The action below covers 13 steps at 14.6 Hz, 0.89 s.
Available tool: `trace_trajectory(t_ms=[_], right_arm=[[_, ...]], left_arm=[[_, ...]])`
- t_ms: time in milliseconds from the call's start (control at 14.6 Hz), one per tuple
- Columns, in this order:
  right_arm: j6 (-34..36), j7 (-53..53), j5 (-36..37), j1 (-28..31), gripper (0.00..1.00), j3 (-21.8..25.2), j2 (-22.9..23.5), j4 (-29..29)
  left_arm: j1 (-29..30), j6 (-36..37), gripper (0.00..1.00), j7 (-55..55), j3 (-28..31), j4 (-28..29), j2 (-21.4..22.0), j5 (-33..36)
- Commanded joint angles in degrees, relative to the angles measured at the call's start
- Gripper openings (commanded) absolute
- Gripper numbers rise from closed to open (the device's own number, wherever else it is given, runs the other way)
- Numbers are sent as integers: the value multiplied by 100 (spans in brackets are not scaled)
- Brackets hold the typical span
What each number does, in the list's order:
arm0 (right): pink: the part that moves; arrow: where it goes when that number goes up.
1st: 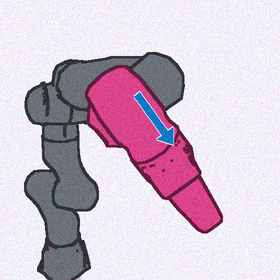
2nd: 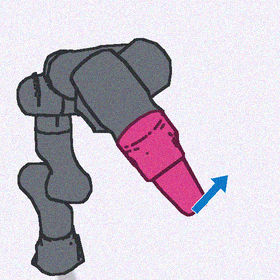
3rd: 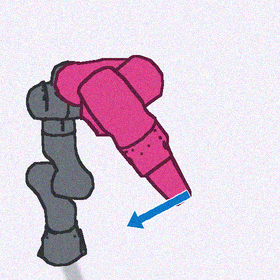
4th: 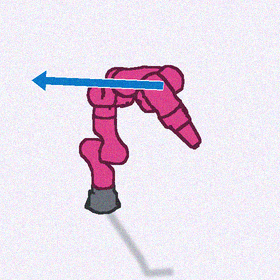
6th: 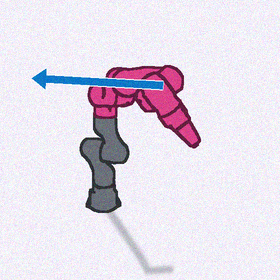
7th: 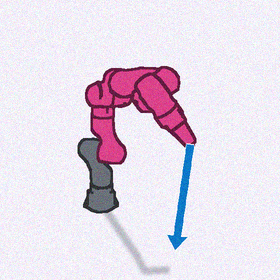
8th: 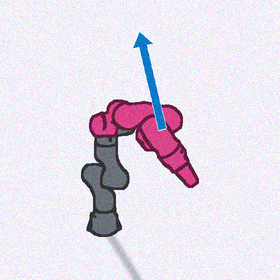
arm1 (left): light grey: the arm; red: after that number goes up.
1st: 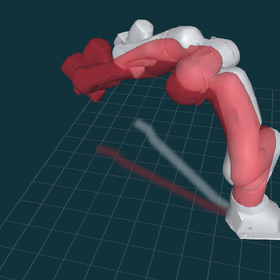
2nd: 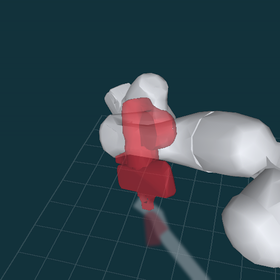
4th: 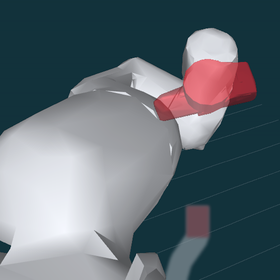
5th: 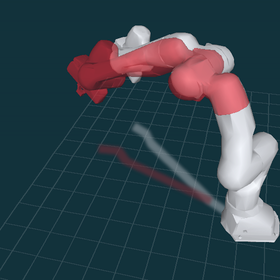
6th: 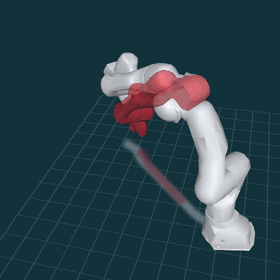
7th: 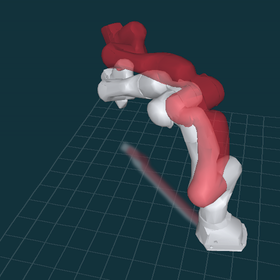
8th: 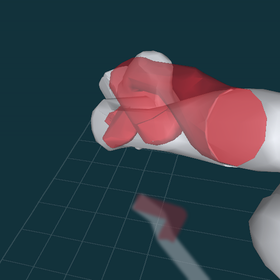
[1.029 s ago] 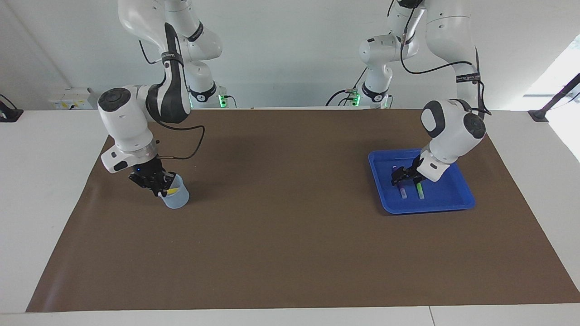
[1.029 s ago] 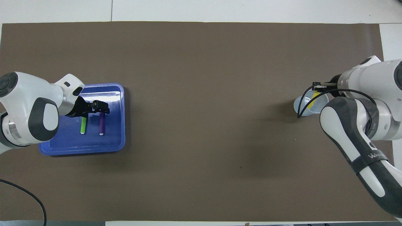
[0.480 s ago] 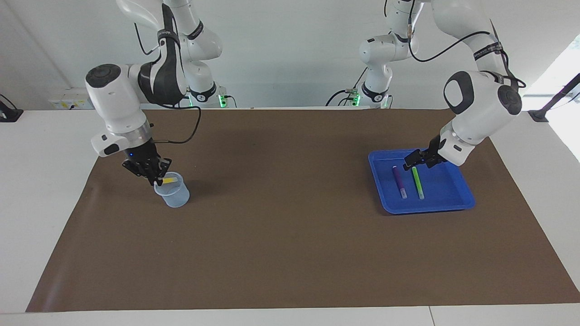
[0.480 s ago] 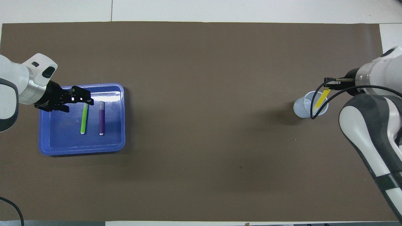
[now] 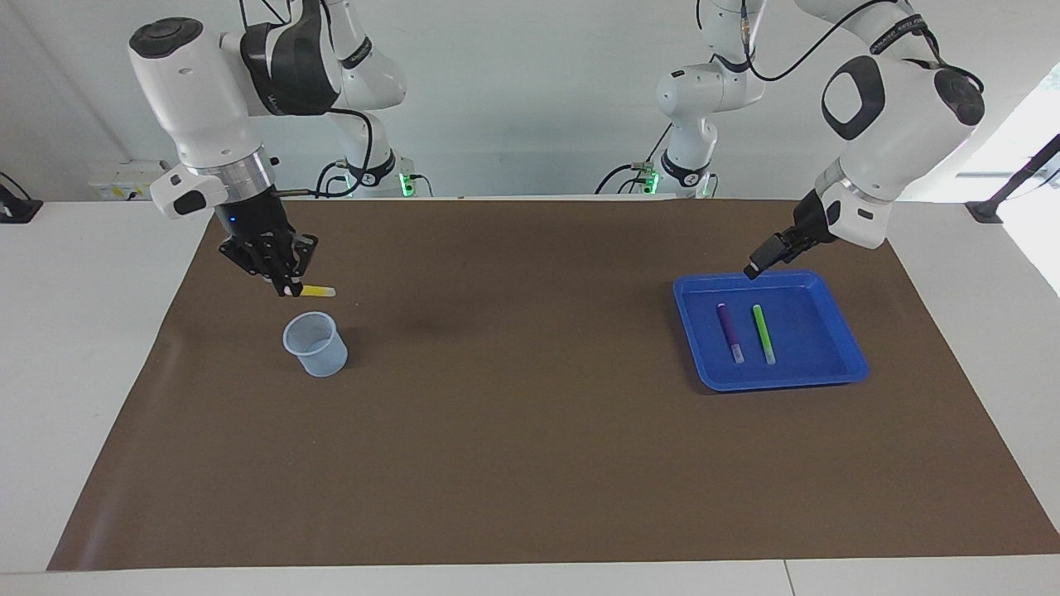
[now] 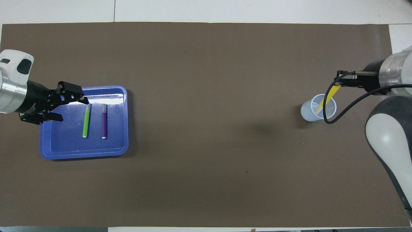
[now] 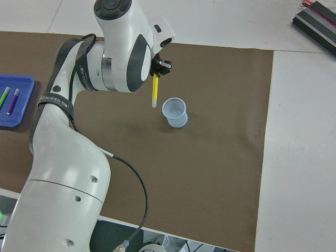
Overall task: Right arm passes pens to left for tray arrangement
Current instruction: 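Grasp the yellow pen in the cup with the right gripper and lift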
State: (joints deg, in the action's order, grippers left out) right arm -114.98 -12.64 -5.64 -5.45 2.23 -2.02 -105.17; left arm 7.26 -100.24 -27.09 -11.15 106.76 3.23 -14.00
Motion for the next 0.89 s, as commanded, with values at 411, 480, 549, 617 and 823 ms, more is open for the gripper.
trace_trajectory(t_ms=[411, 480, 549, 617, 823], right_arm=[[-727, -4224, -1861, 9, 0, -1407, 605, 628], [-893, -4769, -1853, 9, 0, -1645, 719, 769], [-1078, -5322, -1853, 0, 0, -1873, 834, 901], [-1210, -5824, -1853, 0, 0, -2076, 957, 1050], [-1535, -6741, -1861, 0, 0, -2489, 1133, 1244]], left_arm=[[-260, 137, 100, -2876, -10, 47, 520, -446], [-338, 76, 100, -3377, -10, 21, 547, -463], [-382, -21, 100, -3817, -18, 12, 556, -490], [-444, -109, 100, -4248, -36, 3, 625, -481], [-558, -434, 100, -5418, -97, 12, 819, -481]])
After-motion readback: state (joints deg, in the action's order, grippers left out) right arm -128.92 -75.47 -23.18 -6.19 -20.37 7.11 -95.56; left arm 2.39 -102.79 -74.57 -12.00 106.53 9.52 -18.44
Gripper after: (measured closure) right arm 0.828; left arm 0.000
